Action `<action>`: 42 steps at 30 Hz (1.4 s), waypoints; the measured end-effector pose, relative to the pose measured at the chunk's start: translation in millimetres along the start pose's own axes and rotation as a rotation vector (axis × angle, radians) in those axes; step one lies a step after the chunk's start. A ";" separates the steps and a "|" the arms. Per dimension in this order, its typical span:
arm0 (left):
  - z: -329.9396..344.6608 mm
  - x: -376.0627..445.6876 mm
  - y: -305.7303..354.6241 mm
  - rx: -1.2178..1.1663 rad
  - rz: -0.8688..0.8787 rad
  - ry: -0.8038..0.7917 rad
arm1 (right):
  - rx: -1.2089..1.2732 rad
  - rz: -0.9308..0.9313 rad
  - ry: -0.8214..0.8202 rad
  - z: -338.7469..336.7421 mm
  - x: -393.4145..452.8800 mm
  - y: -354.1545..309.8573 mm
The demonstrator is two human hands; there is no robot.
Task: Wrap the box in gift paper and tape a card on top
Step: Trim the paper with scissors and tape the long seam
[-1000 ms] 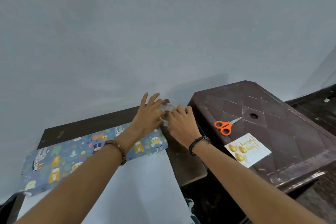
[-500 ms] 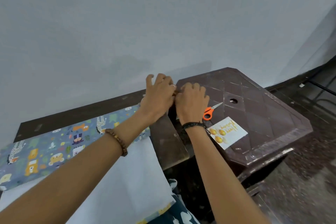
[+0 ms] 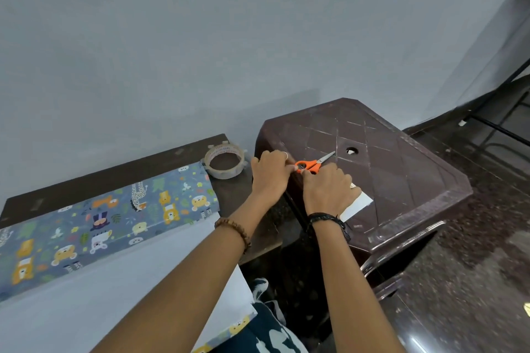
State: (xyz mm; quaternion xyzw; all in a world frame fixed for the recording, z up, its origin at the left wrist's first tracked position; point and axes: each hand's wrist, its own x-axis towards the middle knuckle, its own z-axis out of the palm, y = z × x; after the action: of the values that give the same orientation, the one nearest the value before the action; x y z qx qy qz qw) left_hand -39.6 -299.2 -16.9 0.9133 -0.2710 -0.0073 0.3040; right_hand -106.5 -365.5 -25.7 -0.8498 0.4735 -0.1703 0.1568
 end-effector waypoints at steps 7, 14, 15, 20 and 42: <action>6.7 -14.1 -3.2 -0.275 -0.239 0.021 | 0.002 -0.086 -0.028 0.4 -20.1 -7.0; 11.6 -11.0 6.6 -0.414 -0.385 0.005 | 0.128 -0.200 0.013 -2.4 -21.4 -7.5; 10.4 -9.8 6.3 -0.508 -0.441 0.000 | 0.171 -0.218 0.026 -3.1 -23.0 -7.5; -19.3 -20.3 7.0 -1.001 -0.631 0.085 | 0.314 -0.337 0.108 -19.7 -29.2 -12.6; -49.1 -126.6 -45.5 -1.057 -0.872 0.048 | 0.291 -0.814 -0.095 22.8 -89.4 16.2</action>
State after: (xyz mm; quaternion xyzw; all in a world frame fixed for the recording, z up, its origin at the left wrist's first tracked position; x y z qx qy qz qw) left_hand -116.6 -178.5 -21.5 0.6679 0.1683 -0.2400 0.6841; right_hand -152.8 -294.6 -65.6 -0.9433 0.0630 -0.2439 0.2164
